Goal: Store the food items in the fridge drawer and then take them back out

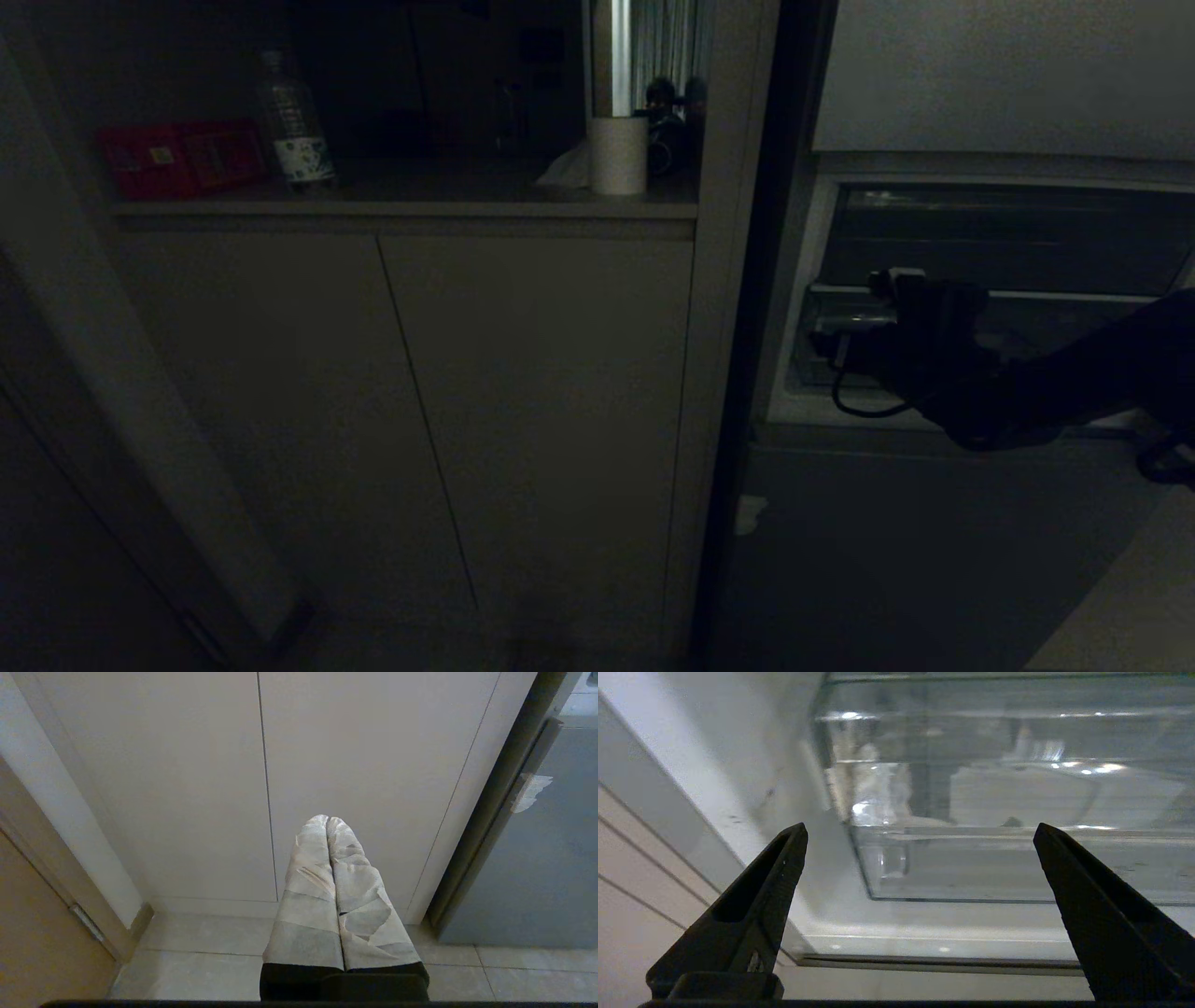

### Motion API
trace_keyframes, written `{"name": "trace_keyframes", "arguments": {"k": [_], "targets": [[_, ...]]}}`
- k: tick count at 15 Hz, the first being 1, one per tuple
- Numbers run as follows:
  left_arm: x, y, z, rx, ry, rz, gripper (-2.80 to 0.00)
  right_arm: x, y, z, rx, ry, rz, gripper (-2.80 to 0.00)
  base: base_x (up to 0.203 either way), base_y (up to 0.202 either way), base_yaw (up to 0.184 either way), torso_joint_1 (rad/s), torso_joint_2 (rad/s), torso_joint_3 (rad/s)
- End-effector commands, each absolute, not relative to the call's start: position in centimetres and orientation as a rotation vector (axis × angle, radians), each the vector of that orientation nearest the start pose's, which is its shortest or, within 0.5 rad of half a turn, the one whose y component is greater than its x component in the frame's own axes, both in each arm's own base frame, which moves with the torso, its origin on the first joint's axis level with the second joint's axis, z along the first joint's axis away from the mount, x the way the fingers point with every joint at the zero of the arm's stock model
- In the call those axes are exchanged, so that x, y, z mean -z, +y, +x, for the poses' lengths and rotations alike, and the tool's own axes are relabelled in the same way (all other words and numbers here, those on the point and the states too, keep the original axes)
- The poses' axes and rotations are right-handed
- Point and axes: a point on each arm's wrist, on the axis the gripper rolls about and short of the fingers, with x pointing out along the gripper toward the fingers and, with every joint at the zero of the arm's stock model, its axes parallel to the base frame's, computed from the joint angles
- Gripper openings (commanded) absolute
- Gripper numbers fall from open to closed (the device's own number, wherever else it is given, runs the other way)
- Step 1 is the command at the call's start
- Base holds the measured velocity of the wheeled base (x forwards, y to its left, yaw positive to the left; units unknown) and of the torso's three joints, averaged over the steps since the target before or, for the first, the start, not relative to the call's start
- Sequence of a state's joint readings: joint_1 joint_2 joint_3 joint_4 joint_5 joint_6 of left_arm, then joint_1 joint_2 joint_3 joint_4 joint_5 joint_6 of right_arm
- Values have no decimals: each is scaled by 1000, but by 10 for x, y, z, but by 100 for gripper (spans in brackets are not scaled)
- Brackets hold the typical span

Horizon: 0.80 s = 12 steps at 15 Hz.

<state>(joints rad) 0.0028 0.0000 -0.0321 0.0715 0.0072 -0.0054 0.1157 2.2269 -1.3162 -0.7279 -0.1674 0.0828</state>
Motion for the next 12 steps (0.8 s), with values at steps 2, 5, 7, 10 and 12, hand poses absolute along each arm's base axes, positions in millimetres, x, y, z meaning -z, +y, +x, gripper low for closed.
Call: {"name": "trace_keyframes", "arguments": {"k": [2, 5, 7, 10, 12], "targets": [[-77, 0, -25, -11, 41, -6, -280, -129, 49, 454, 59, 157, 63, 0, 0, 0, 0, 0, 0, 0], [-77, 0, -25, -11, 41, -6, -280, -130, 50, 457, 59, 149, 64, 0, 0, 0, 0, 0, 0, 0], [-77, 0, -25, -11, 41, -6, -280, -129, 50, 461, 61, 142, 63, 0, 0, 0, 0, 0, 0, 0], [-77, 0, -25, -11, 41, -6, -280, -126, 53, 464, 55, 144, 61, 0, 0, 0, 0, 0, 0, 0], [-77, 0, -25, -11, 41, -6, -280, -126, 56, 466, 52, 139, 60, 0, 0, 0, 0, 0, 0, 0]]}}
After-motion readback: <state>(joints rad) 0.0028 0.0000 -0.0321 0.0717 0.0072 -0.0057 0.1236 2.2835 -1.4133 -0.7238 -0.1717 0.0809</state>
